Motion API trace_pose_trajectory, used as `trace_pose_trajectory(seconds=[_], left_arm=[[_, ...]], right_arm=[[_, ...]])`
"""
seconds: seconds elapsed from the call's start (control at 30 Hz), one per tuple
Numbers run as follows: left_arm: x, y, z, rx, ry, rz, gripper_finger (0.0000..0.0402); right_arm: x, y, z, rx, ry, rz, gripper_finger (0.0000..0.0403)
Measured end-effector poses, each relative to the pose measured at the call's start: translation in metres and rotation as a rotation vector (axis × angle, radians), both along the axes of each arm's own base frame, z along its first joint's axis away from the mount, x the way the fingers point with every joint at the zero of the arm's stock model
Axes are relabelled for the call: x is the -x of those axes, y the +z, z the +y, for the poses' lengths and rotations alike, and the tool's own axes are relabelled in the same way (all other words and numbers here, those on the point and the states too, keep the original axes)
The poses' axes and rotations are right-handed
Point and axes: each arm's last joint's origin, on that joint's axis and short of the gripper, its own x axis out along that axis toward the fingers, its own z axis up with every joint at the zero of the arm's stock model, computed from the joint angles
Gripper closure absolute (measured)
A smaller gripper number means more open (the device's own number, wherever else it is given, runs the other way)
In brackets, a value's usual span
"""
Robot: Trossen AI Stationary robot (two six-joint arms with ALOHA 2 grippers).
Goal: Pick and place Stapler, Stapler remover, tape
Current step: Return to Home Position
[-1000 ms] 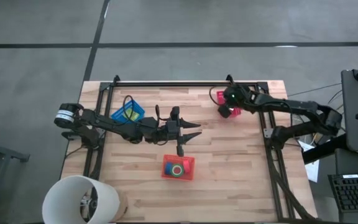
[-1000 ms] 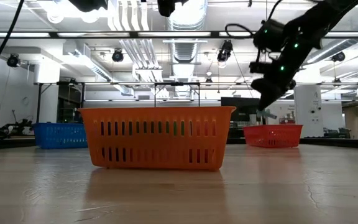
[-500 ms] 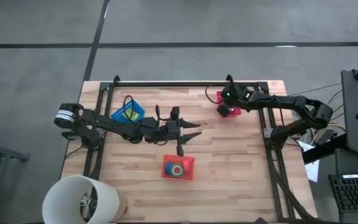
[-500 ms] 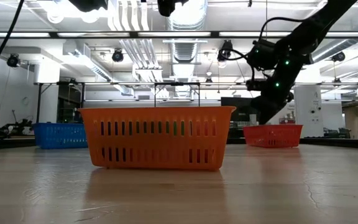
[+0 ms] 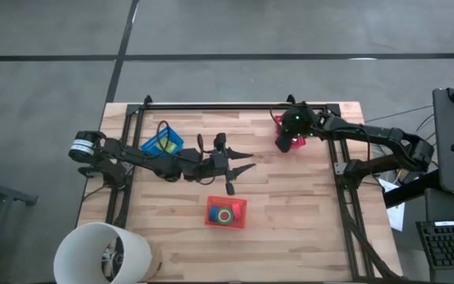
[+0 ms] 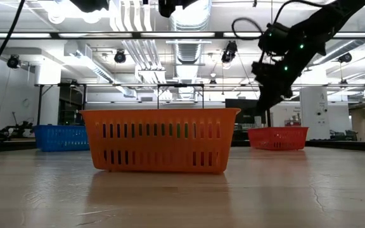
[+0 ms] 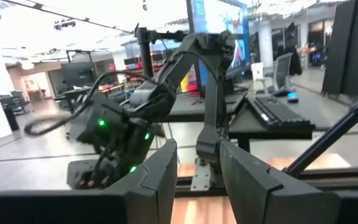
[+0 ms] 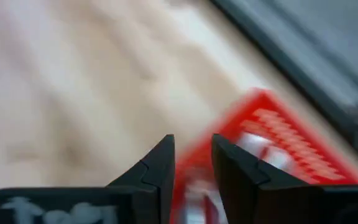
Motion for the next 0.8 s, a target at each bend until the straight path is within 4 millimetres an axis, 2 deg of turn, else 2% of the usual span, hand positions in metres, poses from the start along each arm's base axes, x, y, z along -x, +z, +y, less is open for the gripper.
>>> trace_pose_trajectory(seconds=[0.1, 0.2, 0.37, 0.43, 0.53, 0.67, 0.8], left_arm=[[0.0, -0.001, 0.0, -0.021, 0.005, 0.018, 0.0282], [-0.001, -0.002, 0.002, -0.023, -0.002, 0.027, 0.0308], [-0.003, -0.007, 0.015, -0.027, -0.091, 0.069, 0.0388], [-0.004, -0.008, 0.023, -0.013, -0.147, 0.085, 0.0393], [-0.002, -0.011, 0.039, 0.036, -0.166, 0.138, 0.0391], [0.005, -0.009, 0.058, 0.104, -0.116, 0.189, 0.0396], [0.008, -0.009, 0.062, 0.11, -0.131, 0.189, 0.0398]], right_arm=[[-0.003, 0.007, 0.007, -0.114, 0.118, -0.128, 0.0304], [-0.007, 0.016, 0.018, -0.166, 0.228, -0.238, 0.0326], [-0.016, 0.026, 0.047, -0.12, 0.414, -0.376, 0.0387], [-0.016, 0.031, 0.059, -0.083, 0.469, -0.441, 0.0391], [-0.009, 0.034, 0.074, -0.034, 0.528, -0.541, 0.0394], [0.012, 0.033, 0.089, 0.023, 0.566, -0.62, 0.0394], [0.035, 0.03, 0.097, 0.056, 0.574, -0.677, 0.0394]])
